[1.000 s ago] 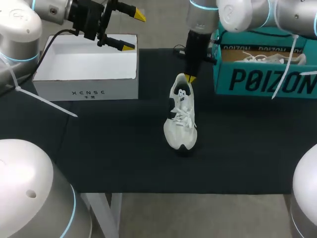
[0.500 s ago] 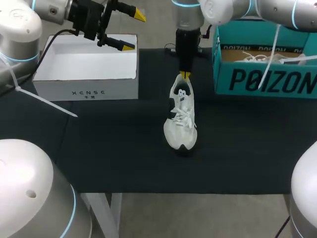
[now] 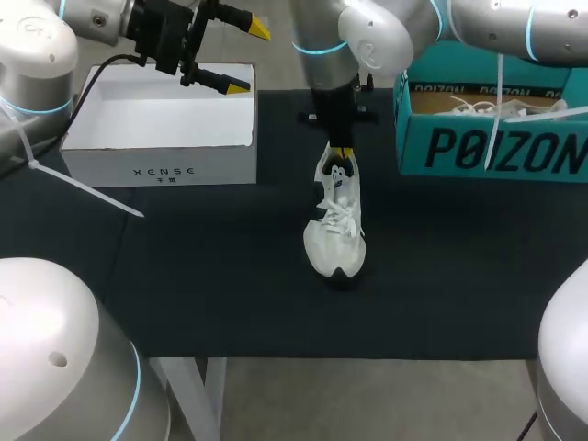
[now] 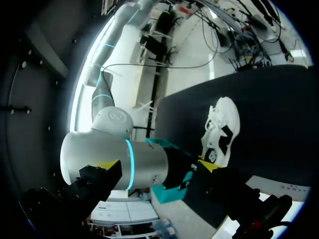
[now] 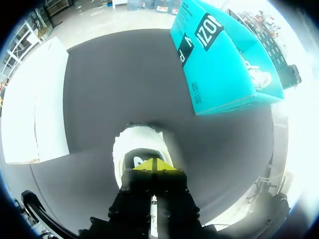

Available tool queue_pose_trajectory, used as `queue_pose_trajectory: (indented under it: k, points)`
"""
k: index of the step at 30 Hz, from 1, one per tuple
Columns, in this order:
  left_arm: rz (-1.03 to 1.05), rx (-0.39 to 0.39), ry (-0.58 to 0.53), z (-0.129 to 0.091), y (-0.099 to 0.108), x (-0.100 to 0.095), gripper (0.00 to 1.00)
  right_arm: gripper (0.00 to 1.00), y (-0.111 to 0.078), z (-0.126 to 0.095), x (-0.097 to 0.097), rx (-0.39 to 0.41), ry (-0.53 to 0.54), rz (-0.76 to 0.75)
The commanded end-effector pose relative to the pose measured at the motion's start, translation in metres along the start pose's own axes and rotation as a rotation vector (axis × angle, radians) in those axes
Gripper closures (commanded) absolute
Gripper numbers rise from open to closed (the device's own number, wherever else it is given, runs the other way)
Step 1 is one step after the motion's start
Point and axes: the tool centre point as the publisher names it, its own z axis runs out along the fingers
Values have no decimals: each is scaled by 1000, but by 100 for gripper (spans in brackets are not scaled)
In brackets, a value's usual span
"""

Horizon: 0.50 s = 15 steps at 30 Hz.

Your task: Take the shoe out of the shoebox, open the shoe tongue, remove and reinsert the insole, then place the shoe into the shoebox

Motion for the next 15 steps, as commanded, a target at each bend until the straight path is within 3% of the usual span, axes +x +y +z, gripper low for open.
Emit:
queue_pose_trajectory:
  k: [1,6,15]
  points:
    - [1,2,5,-1,0,-1,0,100,-1,18,5,-18,10,2]
    - [1,2,5,-1,0,-1,0,100,5,43,17,-4,24,-4]
    - [1,2,5,-1,0,-1,0,100,-7,81,20,57,81,21]
